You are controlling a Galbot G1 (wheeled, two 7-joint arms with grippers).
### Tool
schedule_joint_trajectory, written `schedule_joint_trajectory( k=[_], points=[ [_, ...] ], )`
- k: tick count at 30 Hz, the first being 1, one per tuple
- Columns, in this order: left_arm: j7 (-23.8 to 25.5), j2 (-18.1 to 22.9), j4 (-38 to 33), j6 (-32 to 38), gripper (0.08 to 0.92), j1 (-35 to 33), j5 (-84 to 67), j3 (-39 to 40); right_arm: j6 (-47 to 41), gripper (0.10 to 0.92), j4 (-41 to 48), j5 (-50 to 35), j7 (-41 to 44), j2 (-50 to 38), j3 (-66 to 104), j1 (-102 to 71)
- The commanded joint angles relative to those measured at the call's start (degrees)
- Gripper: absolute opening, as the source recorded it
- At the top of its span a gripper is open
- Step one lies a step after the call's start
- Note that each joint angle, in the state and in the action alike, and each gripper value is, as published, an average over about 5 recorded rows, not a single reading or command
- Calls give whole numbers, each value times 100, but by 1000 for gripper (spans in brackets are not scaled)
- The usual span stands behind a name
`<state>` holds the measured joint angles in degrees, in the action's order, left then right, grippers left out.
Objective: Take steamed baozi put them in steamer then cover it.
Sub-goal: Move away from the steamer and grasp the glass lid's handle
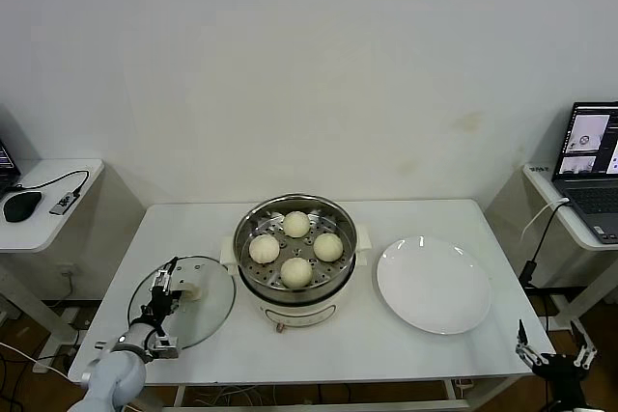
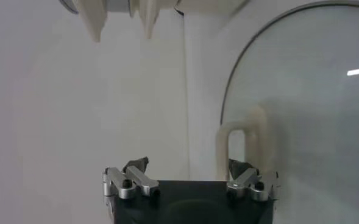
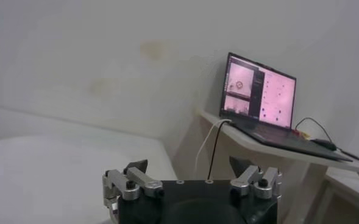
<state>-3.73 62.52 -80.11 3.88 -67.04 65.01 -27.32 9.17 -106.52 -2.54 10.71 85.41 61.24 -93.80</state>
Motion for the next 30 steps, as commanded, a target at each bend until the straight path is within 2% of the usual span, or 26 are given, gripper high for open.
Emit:
schedule_joint_trajectory(
  k=[1,15,22,30],
  points=[
    [-24,20,280,-5,757,141,19,61,4,823,1,-2,9,3,-10,-22],
    [-430,86,572,74,359,172,-227,-34,4,823,-72,18,27,29,-128,-63],
    [-691,76,-80,5,170,-120,-419,-186,-42,823,-148,-22,56,-81,-109,-164],
    [-526,11,-1522,-705,149,-741,-395,-665,10,823,-111,30,98,-157,-194,-158]
  ],
)
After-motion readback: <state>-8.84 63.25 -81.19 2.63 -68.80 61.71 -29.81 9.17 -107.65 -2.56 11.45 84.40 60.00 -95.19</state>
